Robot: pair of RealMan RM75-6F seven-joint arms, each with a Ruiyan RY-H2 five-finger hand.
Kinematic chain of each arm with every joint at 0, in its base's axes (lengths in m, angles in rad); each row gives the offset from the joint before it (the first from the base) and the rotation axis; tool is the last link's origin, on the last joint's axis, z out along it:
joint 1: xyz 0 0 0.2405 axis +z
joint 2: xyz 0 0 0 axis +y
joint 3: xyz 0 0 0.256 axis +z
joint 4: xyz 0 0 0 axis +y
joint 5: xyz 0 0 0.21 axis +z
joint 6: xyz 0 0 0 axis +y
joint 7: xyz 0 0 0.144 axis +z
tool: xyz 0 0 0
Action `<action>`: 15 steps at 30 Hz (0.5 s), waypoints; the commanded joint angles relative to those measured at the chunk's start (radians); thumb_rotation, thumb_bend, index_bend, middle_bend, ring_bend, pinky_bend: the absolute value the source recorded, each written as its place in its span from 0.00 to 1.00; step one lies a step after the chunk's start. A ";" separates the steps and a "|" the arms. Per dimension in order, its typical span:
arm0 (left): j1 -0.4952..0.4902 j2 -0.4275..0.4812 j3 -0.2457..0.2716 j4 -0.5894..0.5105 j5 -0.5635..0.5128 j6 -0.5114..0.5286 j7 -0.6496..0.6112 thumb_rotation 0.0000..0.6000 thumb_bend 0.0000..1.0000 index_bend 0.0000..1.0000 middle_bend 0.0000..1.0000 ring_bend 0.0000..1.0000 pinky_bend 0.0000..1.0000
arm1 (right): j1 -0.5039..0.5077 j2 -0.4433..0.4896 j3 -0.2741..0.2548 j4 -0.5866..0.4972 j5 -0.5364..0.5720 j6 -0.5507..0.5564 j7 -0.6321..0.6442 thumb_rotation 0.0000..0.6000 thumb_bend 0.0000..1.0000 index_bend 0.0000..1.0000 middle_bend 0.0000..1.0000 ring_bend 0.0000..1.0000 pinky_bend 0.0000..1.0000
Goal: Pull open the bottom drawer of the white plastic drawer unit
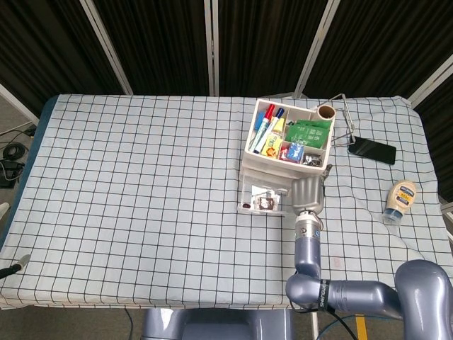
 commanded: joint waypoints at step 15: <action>0.002 0.003 0.004 -0.001 0.007 0.005 -0.008 1.00 0.02 0.00 0.00 0.00 0.00 | -0.009 0.003 -0.011 -0.026 -0.019 0.015 0.013 1.00 0.38 0.57 1.00 1.00 0.93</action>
